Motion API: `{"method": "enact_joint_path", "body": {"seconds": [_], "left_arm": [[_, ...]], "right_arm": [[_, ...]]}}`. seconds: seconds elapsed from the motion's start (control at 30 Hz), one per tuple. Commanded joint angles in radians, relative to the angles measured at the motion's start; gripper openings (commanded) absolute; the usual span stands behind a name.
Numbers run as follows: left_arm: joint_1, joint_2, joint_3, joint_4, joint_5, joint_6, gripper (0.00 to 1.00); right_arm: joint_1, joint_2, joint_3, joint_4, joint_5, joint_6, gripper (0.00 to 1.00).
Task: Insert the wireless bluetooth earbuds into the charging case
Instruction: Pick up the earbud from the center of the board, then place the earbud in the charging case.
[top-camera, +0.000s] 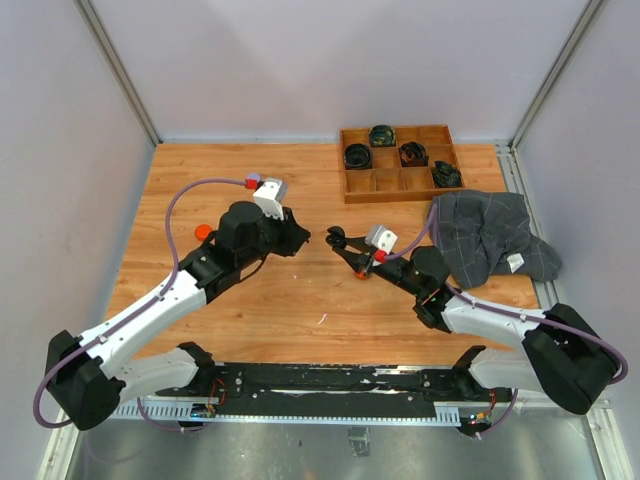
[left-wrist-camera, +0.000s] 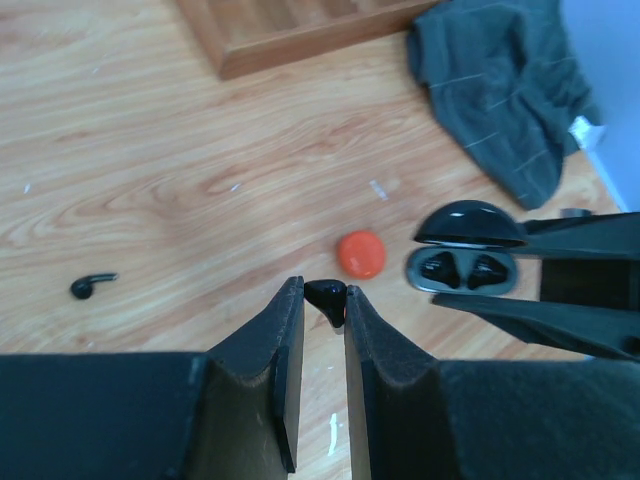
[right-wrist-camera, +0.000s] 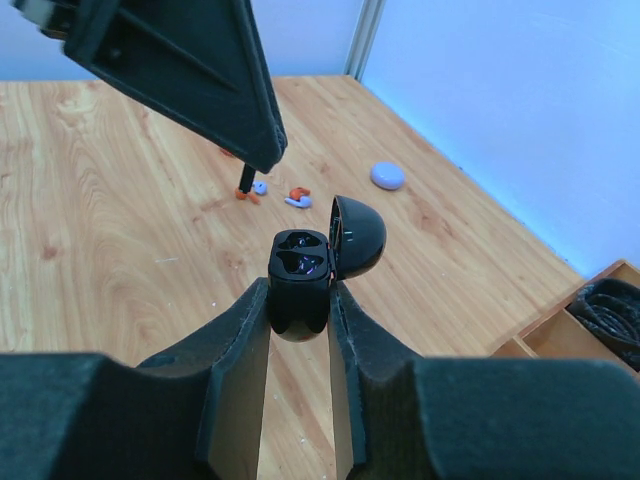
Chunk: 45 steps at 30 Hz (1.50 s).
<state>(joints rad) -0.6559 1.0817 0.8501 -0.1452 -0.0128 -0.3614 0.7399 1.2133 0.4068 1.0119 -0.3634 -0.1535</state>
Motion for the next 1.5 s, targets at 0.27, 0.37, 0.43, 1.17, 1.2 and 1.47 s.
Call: {"method": "enact_joint_path", "body": {"seconds": [0.27, 0.37, 0.43, 1.17, 1.2, 1.47], "left_arm": [[-0.149, -0.101, -0.111, 0.34, -0.14, -0.07, 0.21], [-0.165, -0.082, -0.116, 0.381, -0.154, -0.074, 0.21], [-0.174, -0.063, -0.115, 0.402, -0.162, -0.08, 0.21], [-0.216, 0.023, -0.116, 0.476, -0.193, -0.035, 0.22], [-0.219, 0.023, -0.117, 0.476, -0.19, -0.034, 0.22], [-0.236, 0.028, -0.125, 0.472, -0.188, -0.028, 0.29]], "right_arm": [[0.016, 0.025, -0.04, 0.208, 0.057, 0.066, 0.01], [0.016, 0.031, -0.042, 0.221, 0.057, 0.072, 0.01], [0.016, 0.032, -0.042, 0.225, 0.057, 0.074, 0.01], [0.016, 0.017, -0.055, 0.252, 0.057, 0.066, 0.01], [0.017, 0.015, -0.055, 0.251, 0.058, 0.064, 0.01], [0.016, 0.013, -0.059, 0.251, 0.061, 0.057, 0.01]]}}
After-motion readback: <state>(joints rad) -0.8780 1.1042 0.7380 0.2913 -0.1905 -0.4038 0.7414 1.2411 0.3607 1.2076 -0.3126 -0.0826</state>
